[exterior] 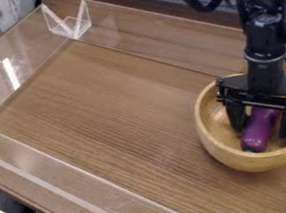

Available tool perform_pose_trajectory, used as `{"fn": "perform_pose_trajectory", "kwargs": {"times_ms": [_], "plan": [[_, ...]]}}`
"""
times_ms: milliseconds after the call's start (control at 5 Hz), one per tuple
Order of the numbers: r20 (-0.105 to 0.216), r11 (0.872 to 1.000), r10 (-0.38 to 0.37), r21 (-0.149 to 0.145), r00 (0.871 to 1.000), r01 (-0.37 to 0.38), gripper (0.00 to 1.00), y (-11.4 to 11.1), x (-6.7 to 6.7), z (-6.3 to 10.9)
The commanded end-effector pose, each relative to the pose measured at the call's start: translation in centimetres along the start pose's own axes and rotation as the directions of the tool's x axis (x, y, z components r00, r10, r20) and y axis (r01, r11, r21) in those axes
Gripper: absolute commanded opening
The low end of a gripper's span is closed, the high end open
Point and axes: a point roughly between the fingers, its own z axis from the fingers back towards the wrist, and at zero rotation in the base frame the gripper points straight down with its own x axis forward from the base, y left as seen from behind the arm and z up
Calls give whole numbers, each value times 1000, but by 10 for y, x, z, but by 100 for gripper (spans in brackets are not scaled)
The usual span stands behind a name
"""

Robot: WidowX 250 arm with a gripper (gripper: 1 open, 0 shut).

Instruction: Remove the purple eggplant from inside the brown bowl and put it on the table

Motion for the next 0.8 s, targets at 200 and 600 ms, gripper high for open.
{"fn": "perform_pose_trajectory", "kwargs": {"times_ms": [200, 600], "plan": [[50, 1000, 7, -24, 999, -5, 100, -3, 6, 6], [61, 999, 17, -29, 998, -15, 100, -3, 6, 6]]}}
